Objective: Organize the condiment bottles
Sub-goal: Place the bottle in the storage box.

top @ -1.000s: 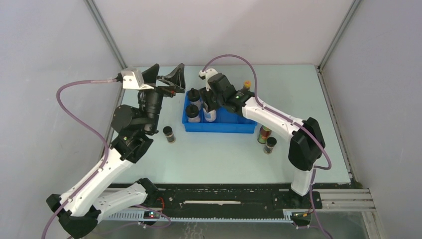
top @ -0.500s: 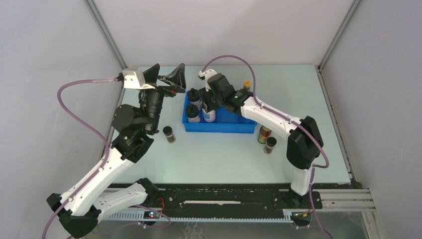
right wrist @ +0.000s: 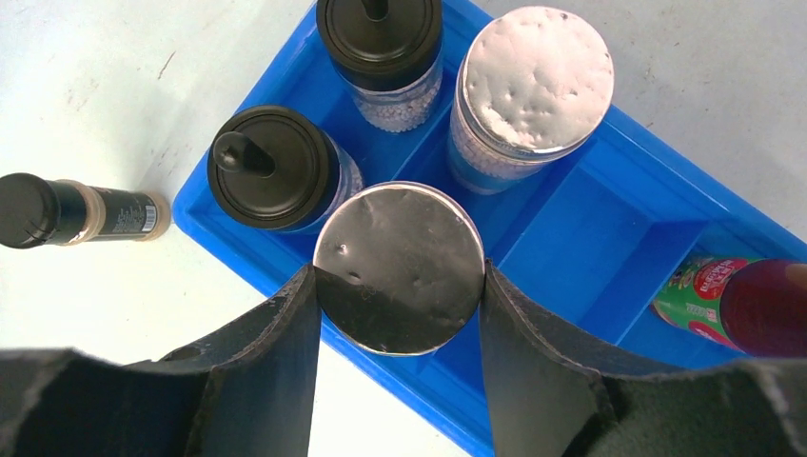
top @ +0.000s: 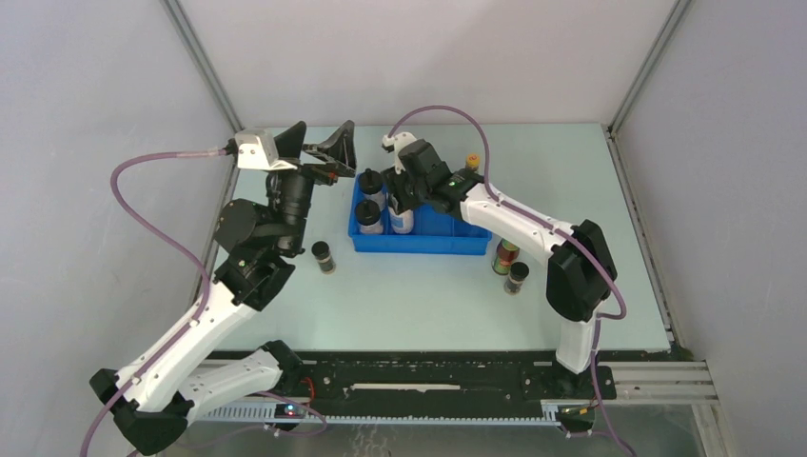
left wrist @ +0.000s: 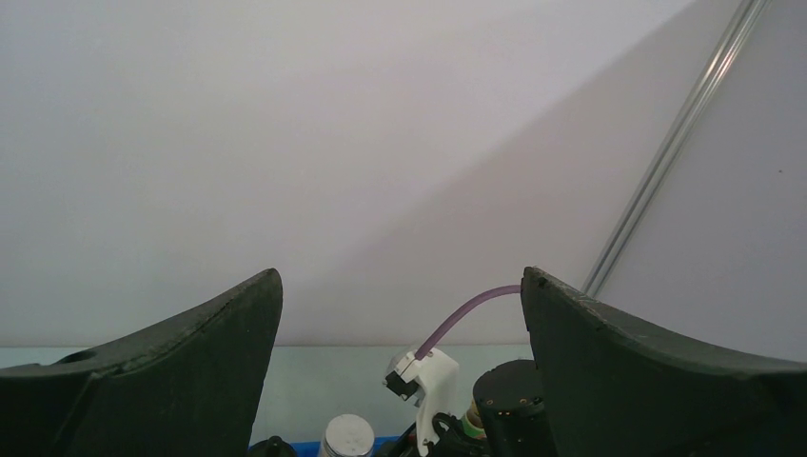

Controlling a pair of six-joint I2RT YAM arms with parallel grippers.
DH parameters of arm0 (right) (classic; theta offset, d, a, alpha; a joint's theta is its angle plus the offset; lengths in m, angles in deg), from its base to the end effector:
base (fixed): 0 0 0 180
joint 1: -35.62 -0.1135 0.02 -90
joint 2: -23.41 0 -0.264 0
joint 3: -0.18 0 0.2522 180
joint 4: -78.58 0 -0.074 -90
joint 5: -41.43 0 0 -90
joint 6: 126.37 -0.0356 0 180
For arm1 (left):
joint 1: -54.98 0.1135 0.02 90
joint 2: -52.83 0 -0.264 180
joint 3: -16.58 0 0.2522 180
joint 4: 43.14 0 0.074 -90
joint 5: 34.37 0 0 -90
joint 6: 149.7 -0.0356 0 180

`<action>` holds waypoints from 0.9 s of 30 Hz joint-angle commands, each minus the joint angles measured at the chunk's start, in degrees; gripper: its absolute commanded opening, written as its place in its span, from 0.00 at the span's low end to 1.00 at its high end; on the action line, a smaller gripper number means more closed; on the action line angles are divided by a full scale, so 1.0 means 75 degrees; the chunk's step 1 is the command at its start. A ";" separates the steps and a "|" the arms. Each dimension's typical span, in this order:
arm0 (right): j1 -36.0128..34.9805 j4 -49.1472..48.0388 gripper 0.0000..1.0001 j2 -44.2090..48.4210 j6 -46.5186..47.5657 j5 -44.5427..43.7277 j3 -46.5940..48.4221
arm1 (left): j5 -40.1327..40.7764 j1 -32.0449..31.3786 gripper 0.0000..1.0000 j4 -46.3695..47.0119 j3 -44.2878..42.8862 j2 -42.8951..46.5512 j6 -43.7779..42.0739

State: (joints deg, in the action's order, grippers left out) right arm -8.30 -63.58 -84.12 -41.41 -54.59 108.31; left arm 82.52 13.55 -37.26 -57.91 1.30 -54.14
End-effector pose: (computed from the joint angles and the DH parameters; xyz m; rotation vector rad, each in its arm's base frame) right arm 0.3187 0.3017 0.3017 -0.6901 2.1308 0.3530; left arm 0.1461 -0.1074 0.4696 -0.0812 1.1357 -0.4807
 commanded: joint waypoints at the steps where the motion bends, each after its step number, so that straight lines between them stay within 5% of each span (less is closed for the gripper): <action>1: 0.0044 -0.0633 0.00 -0.0011 -0.0133 0.0031 0.0250 | 0.0070 0.0048 1.00 0.0347 0.0233 0.0000 -0.0065; 27: 0.0090 -0.0562 0.02 -0.0256 -0.0207 0.0024 0.0203 | 0.0070 0.0046 1.00 0.0373 0.0310 0.0003 -0.0015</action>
State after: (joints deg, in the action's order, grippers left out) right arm -7.93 -63.73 -86.65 -42.07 -54.02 108.31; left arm 82.50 13.64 -36.43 -57.12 1.12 -54.12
